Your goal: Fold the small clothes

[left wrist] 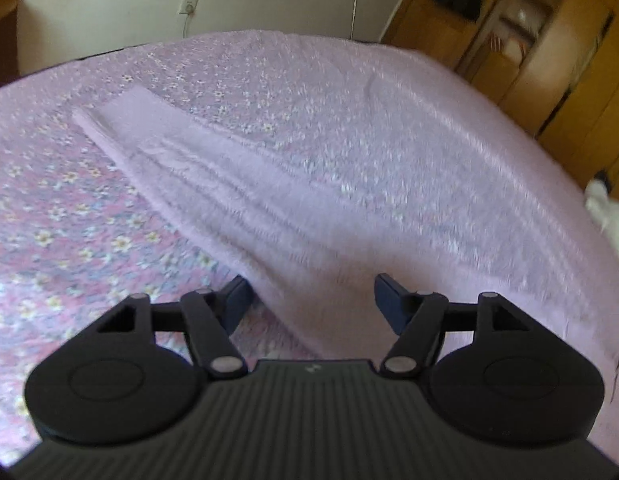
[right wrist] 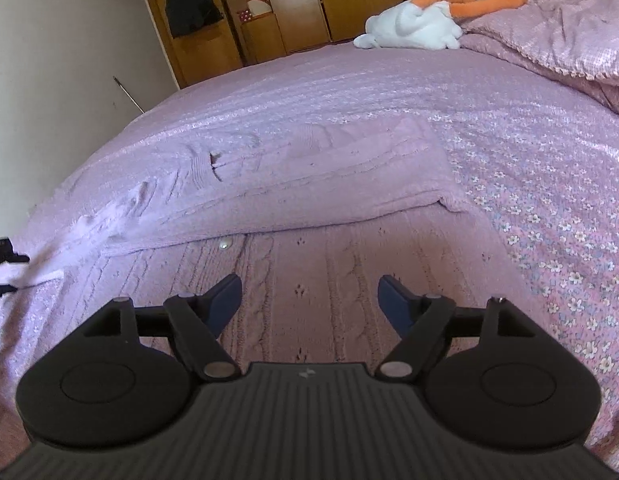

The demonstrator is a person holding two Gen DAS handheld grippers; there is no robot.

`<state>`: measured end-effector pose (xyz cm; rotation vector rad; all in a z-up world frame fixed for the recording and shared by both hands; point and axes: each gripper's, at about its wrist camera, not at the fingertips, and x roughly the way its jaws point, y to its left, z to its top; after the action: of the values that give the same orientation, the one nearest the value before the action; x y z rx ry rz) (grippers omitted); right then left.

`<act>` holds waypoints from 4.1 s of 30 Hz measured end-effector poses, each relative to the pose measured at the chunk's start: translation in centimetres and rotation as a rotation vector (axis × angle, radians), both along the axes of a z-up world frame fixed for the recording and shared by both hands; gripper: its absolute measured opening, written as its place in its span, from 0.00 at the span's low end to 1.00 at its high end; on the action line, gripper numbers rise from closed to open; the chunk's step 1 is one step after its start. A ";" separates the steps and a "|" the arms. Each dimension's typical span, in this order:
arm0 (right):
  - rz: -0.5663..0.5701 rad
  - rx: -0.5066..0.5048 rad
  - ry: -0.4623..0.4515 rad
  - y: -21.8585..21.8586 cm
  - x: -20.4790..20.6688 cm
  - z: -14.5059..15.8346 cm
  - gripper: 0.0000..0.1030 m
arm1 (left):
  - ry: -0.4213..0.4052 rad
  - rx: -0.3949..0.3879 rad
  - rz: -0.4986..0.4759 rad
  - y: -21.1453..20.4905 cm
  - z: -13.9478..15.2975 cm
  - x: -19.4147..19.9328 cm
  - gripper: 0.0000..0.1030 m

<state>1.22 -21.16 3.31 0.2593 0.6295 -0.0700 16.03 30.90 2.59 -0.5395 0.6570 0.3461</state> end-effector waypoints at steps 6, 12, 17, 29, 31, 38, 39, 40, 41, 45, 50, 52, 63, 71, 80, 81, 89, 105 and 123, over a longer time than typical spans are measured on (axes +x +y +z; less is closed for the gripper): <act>-0.017 -0.012 -0.010 0.0 0.4 0.0 0.80 | -0.039 -0.010 0.032 0.9 -0.5 1.5 0.66; -0.030 -0.013 -0.024 -0.4 0.3 0.0 0.82 | -0.082 -0.106 0.016 2.7 -1.7 1.7 0.09; -0.036 0.012 -0.029 -0.9 0.3 0.0 0.84 | -0.145 -0.104 -0.032 2.6 0.0 0.1 0.09; 0.005 0.042 -0.041 -1.4 -0.7 0.0 0.84 | -0.356 -0.006 -0.269 -7.7 8.9 -1.2 0.09; 0.000 0.045 -0.044 -1.7 -0.9 0.0 0.84 | -0.387 -0.004 -0.318 -10.1 9.9 -1.5 0.09; -0.033 0.079 -0.042 -3.2 -1.6 -0.1 0.84 | -0.404 -0.015 -0.499 -18.6 10.0 -1.5 0.09; -0.037 0.082 -0.040 -3.4 -1.6 -0.2 0.84 | -0.392 -0.003 -0.514 -19.8 9.7 -1.5 0.09; -0.039 0.086 -0.038 -3.5 -1.7 -0.2 0.84 | -0.374 0.003 -0.530 -20.8 9.1 -1.4 0.09; -0.040 0.089 -0.037 -3.7 -1.8 -0.3 0.84 | -0.353 -0.001 -0.549 -22.1 8.4 -1.2 0.09; -0.049 0.097 -0.027 -3.9 -2.0 -0.8 0.84 | -0.281 -0.004 -0.605 -24.9 5.6 -1.1 0.11; -0.047 0.122 -0.019 -4.0 -2.0 -1.0 0.84 | -0.150 0.022 -0.705 -27.2 2.0 -0.6 0.24; -0.044 0.124 -0.013 -3.8 -1.9 -1.0 0.84 | -0.111 0.017 -0.736 -27.6 0.9 -1.0 0.36; 0.127 0.220 -0.018 -0.4 2.1 1.4 0.84 | -0.006 0.101 -0.716 -25.2 0.8 -6.2 0.52; 0.250 0.325 0.052 5.3 9.9 1.6 0.84 | 0.045 0.138 -0.596 -21.0 -0.3 -8.4 0.52; 0.327 0.259 0.225 11.9 16.8 0.0 0.55 | 0.015 0.095 -0.572 -19.7 -1.0 -8.6 0.52; 0.333 0.244 0.252 12.3 17.2 -0.3 0.45 | 0.010 0.097 -0.573 -19.6 -1.0 -8.6 0.52; 0.399 -0.060 0.054 13.2 16.0 4.3 0.12 | -0.057 0.033 -0.574 -19.0 -1.1 -6.1 0.52; 0.393 -0.254 0.103 12.0 15.3 4.0 0.48 | -0.034 0.070 -0.586 -19.8 -1.6 -5.4 0.52; 0.666 -0.295 0.151 19.5 17.9 0.5 0.64 | -0.014 0.154 -0.650 -20.4 -1.6 -5.1 0.52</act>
<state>19.16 -1.65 3.80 -0.2502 0.8184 0.4597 10.98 10.48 0.95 -0.1605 0.7473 -0.2170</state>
